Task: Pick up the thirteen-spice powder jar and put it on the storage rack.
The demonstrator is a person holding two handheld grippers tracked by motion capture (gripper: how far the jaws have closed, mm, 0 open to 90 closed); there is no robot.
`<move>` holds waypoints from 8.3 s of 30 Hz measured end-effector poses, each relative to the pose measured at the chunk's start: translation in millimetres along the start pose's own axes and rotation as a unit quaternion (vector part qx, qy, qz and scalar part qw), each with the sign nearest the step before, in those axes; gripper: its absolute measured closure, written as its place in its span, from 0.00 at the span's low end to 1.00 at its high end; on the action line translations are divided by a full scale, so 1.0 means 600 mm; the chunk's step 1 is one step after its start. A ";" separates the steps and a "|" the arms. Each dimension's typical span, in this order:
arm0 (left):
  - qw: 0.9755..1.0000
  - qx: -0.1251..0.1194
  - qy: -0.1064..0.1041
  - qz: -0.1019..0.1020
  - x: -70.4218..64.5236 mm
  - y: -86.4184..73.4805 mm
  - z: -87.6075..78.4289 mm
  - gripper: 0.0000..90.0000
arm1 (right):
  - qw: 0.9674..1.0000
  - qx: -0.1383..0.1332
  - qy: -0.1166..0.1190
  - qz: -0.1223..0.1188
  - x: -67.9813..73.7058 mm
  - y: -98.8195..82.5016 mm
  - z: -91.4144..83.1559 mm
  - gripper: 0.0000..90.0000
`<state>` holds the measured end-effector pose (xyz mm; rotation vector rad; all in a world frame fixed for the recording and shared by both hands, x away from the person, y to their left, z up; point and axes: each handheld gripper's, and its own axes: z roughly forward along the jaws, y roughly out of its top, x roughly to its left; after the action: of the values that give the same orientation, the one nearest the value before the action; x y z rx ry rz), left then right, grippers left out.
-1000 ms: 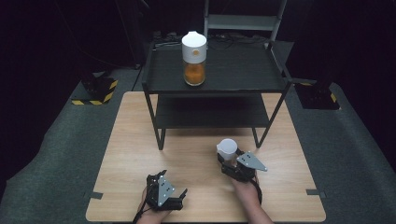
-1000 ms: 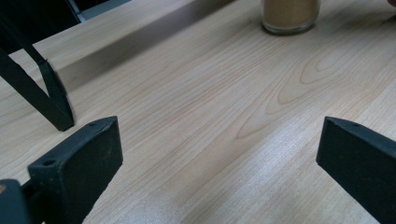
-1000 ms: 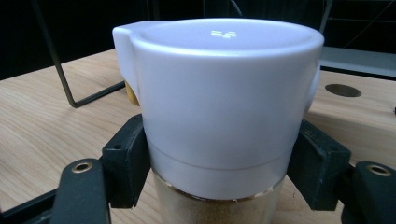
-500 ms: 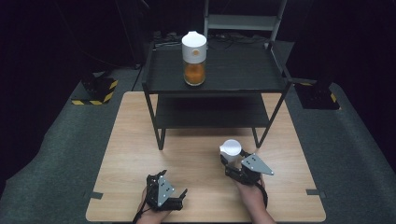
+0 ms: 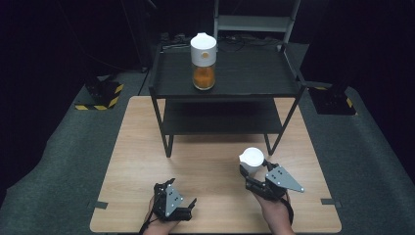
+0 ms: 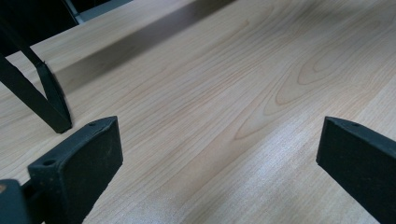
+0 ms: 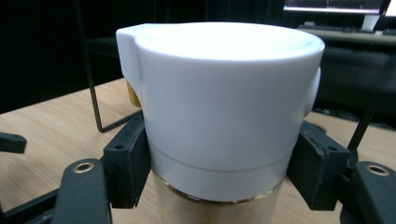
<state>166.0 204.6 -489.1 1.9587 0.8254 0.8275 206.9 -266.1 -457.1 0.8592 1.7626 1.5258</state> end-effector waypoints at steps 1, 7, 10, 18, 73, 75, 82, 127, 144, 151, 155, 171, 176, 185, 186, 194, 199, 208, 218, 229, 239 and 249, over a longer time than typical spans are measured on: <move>1.000 0.000 0.000 0.000 0.000 0.000 0.000 0.01 | 1.000 0.000 0.000 0.000 0.000 0.000 0.000 0.33; 1.000 0.001 0.002 0.001 -0.001 0.000 0.000 0.01 | 1.000 -0.017 0.003 0.004 -0.003 0.033 -0.018 0.34; 1.000 0.000 0.001 -0.005 0.000 0.000 0.000 0.01 | 1.000 -0.024 0.003 -0.001 -0.004 0.045 -0.023 0.34; 1.000 -0.002 0.000 -0.003 0.000 -0.001 -0.001 0.01 | 0.999 -0.035 -0.001 -0.004 -0.008 0.074 -0.036 0.34; 1.000 -0.006 -0.011 -0.014 0.010 -0.004 -0.002 0.01 | 0.995 -0.095 -0.020 -0.015 -0.033 0.264 -0.046 0.34; 1.000 -0.006 -0.012 -0.013 0.010 -0.004 -0.002 0.01 | 0.995 -0.097 -0.020 -0.015 -0.035 0.269 -0.044 0.34; 1.000 -0.007 -0.014 -0.018 0.013 -0.005 -0.002 0.01 | 0.994 -0.103 -0.027 -0.008 -0.039 0.290 -0.031 0.34; 1.000 -0.008 -0.019 -0.022 0.017 -0.005 -0.001 0.01 | 0.993 -0.100 -0.056 0.003 -0.067 0.370 0.124 0.34; 0.999 -0.011 -0.019 -0.024 0.017 -0.007 -0.003 0.01 | 0.994 -0.088 -0.060 0.010 -0.073 0.381 0.162 0.34; 0.999 -0.013 -0.019 -0.026 0.018 -0.009 -0.003 0.01 | 0.995 -0.079 -0.055 0.012 -0.075 0.389 0.173 0.34; 0.999 -0.013 -0.020 -0.027 0.019 -0.009 -0.003 0.01 | 0.995 -0.078 -0.054 0.012 -0.075 0.390 0.175 0.34; 0.999 -0.015 -0.021 -0.032 0.021 -0.010 -0.004 0.01 | 0.995 -0.080 -0.052 0.016 -0.077 0.383 0.191 0.33; 0.999 -0.015 -0.021 -0.032 0.021 -0.010 -0.004 0.01 | 0.995 -0.082 -0.052 0.021 -0.078 0.381 0.192 0.33; 0.999 -0.016 -0.021 -0.031 0.021 -0.011 -0.004 0.01 | 0.995 -0.081 -0.058 0.012 -0.071 0.381 0.191 0.33; 0.999 -0.016 -0.021 -0.031 0.021 -0.011 -0.004 0.01 | 0.995 -0.080 -0.062 0.008 -0.068 0.382 0.191 0.29; 0.999 -0.015 -0.020 -0.031 0.021 -0.010 -0.004 0.01 | 0.995 -0.074 -0.068 0.001 -0.058 0.388 0.187 0.11; 0.999 -0.015 -0.020 -0.030 0.019 -0.010 -0.004 0.01 | 0.994 -0.078 -0.073 -0.001 -0.045 0.384 0.179 0.00; 0.999 -0.015 -0.018 -0.033 0.019 -0.010 -0.004 0.01 | 0.994 -0.088 -0.066 -0.008 -0.029 0.370 0.152 0.00; 0.999 -0.015 -0.018 -0.030 0.017 -0.010 -0.005 0.01 | 0.993 -0.098 -0.058 -0.016 -0.019 0.352 0.120 0.00; 0.999 -0.018 -0.017 -0.031 0.017 -0.012 -0.005 0.01 | 0.993 -0.104 -0.050 -0.030 -0.009 0.316 0.077 0.00; 0.999 -0.017 -0.016 -0.030 0.017 -0.012 -0.006 0.01 | 0.994 -0.093 -0.037 -0.050 0.002 0.269 0.046 0.00; 0.999 -0.013 -0.014 -0.029 0.015 -0.010 -0.005 0.01 | 0.995 -0.071 -0.027 -0.065 0.007 0.217 0.027 0.00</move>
<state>167.4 215.7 -490.6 1.9093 0.8468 0.7703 226.0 -239.3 -330.0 0.6950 1.6183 1.5067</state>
